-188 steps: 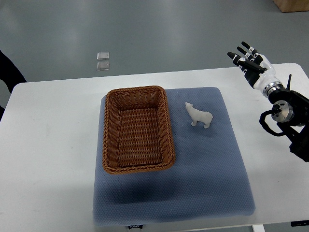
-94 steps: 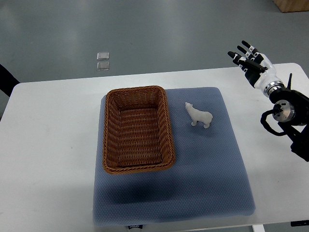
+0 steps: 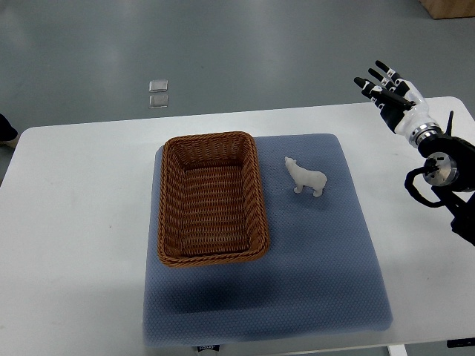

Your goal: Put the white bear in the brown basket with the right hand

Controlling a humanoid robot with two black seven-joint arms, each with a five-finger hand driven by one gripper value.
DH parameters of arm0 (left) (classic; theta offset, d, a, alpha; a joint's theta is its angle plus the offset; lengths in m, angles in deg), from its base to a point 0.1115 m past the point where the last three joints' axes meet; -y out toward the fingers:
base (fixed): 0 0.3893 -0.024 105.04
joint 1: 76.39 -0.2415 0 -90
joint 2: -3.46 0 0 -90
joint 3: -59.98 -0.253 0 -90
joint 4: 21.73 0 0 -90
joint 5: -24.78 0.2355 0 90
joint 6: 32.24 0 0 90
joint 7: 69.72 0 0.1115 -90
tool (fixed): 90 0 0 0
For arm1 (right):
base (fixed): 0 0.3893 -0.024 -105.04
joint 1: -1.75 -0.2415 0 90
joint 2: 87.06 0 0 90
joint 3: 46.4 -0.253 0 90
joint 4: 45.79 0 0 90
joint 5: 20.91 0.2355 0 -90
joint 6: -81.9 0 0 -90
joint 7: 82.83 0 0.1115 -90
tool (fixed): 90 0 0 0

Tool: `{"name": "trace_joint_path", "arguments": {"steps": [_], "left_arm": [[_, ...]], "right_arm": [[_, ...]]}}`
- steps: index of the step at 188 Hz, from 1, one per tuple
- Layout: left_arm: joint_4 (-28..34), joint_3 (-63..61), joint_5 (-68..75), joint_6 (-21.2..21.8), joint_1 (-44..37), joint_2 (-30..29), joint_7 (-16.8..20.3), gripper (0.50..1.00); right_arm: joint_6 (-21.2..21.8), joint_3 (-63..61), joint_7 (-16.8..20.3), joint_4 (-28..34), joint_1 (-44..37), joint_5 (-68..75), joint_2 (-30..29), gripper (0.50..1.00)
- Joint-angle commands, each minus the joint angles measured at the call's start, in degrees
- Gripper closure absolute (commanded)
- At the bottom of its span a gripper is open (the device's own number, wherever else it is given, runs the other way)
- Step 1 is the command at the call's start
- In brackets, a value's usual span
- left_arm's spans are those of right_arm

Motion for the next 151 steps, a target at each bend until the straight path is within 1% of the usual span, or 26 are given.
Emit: {"name": "trace_joint_path", "arguments": {"steps": [1, 100, 130, 151], "left_arm": [[0.0, 0.0, 0.0, 0.0, 0.0, 0.0, 0.0, 0.5], [0.0, 0.0, 0.0, 0.0, 0.0, 0.0, 0.0, 0.5], [0.0, 0.0, 0.0, 0.0, 0.0, 0.0, 0.0, 0.5], [0.0, 0.1, 0.0, 0.0, 0.0, 0.0, 0.0, 0.5]], "right_arm": [[0.5, 0.1, 0.1, 0.0, 0.0, -0.1, 0.2, 0.574], [3.2, 1.1, 0.2, 0.1, -0.1, -1.2, 0.4, 0.574], [4.5, 1.3, 0.2, 0.6, -0.1, -6.6, 0.7, 0.574], [6.6, 1.5, 0.1, 1.4, -0.3, -14.0, 2.2, 0.576]]}}
